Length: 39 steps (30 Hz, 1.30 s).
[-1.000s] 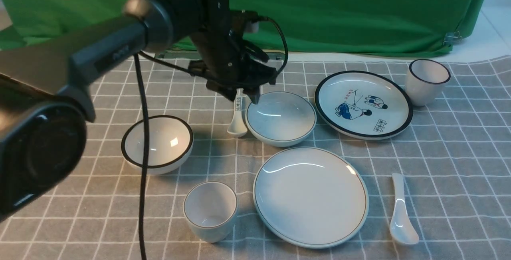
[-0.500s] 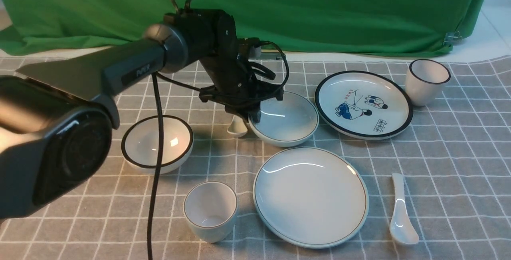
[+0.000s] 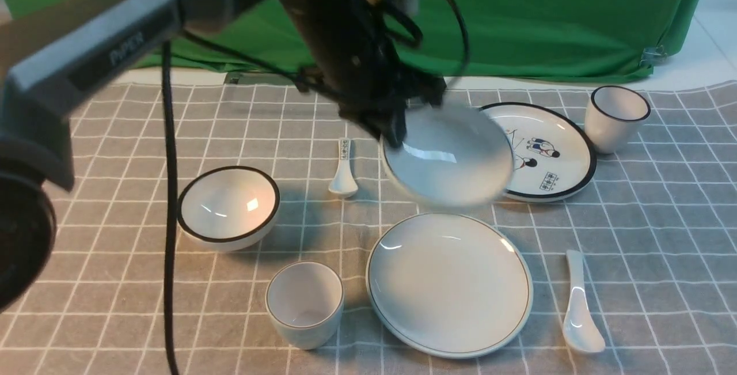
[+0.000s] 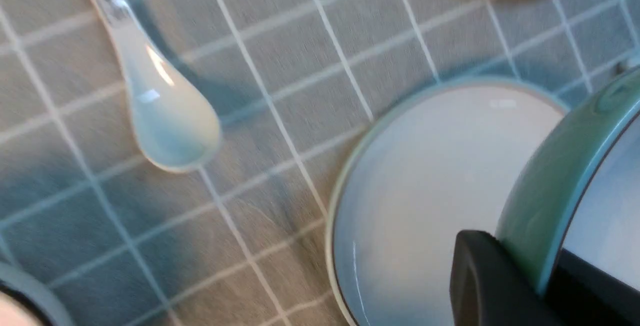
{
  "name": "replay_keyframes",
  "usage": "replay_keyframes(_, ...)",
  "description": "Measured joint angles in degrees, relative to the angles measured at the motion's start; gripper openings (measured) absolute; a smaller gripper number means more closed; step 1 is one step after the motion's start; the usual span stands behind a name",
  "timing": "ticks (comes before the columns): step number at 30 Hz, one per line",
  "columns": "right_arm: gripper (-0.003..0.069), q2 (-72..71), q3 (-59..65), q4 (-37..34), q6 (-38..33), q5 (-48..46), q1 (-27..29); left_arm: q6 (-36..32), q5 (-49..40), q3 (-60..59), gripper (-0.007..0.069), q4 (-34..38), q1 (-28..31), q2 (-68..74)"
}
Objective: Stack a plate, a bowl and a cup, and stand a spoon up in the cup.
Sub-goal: Use the left arm to put the blue rice bowl into the blue large plate in the middle, then use the left arm to grab a blue teacup
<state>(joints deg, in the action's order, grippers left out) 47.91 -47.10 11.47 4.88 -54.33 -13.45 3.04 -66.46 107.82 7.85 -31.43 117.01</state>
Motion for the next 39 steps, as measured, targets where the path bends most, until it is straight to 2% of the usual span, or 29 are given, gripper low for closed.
replay_keyframes(5, 0.0067, 0.00, 0.00, 0.00, -1.24, 0.00, 0.00, 0.82, 9.68, -12.11, 0.0027, 0.13, -2.64, 0.81)
replay_keyframes(8, 0.0069, 0.00, 0.00, 0.00, -2.98, 0.12, 0.00, 1.58, 14.45, -15.07, 0.0027, -0.45, -2.64, 1.02)
replay_keyframes(16, 0.0069, 0.00, 0.00, 0.00, -3.43, 1.53, 0.00, 0.11, 16.43, -16.19, 0.0053, 0.74, -2.64, 1.02)
replay_keyframes(20, 0.0069, 0.00, 0.00, 0.00, -3.43, 1.73, 0.00, -1.90, 16.43, -16.19, 0.0167, 3.69, -2.64, 1.13)
replay_keyframes(22, 0.0069, 0.00, 0.00, 0.00, -3.31, 1.73, 0.00, -2.61, 14.88, -15.41, 0.0270, 2.95, -2.64, 1.13)
replay_keyframes(25, 0.0069, 0.00, 0.00, 0.00, -3.25, 1.73, 0.00, 0.54, 9.60, -12.65, 0.0348, -3.44, -2.64, -0.01)
replay_keyframes(26, 0.0069, 0.00, 0.00, 0.00, -3.25, 1.79, 0.00, 3.45, 6.14, -10.88, 0.0367, -9.44, -2.64, -1.53)
replay_keyframes(27, 0.0069, 0.00, 0.00, 0.00, -3.25, 1.85, 0.00, 3.80, 5.75, -10.70, 0.0368, -10.21, -2.64, -2.08)
replay_keyframes(29, 0.0069, 0.00, 0.00, 0.00, -3.25, 2.10, 0.00, 6.95, 2.58, -9.72, 0.0353, -17.04, -2.26, -5.63)
replay_keyframes(31, 0.0069, 0.00, 0.00, 0.00, -3.25, 2.39, 0.00, 9.09, 0.37, -10.32, 0.0283, -20.53, -0.89, -10.89)
replay_keyframes(35, 0.0069, 0.00, 0.00, 0.00, -3.25, 2.99, 0.00, 10.72, -0.25, -16.35, 0.0148, -18.41, 2.27, -18.64)
replay_keyframes(39, 0.0069, 0.00, 0.00, 0.00, -3.19, 3.34, 0.00, 11.06, 1.02, -26.59, 0.0055, -13.18, 4.81, -23.81)
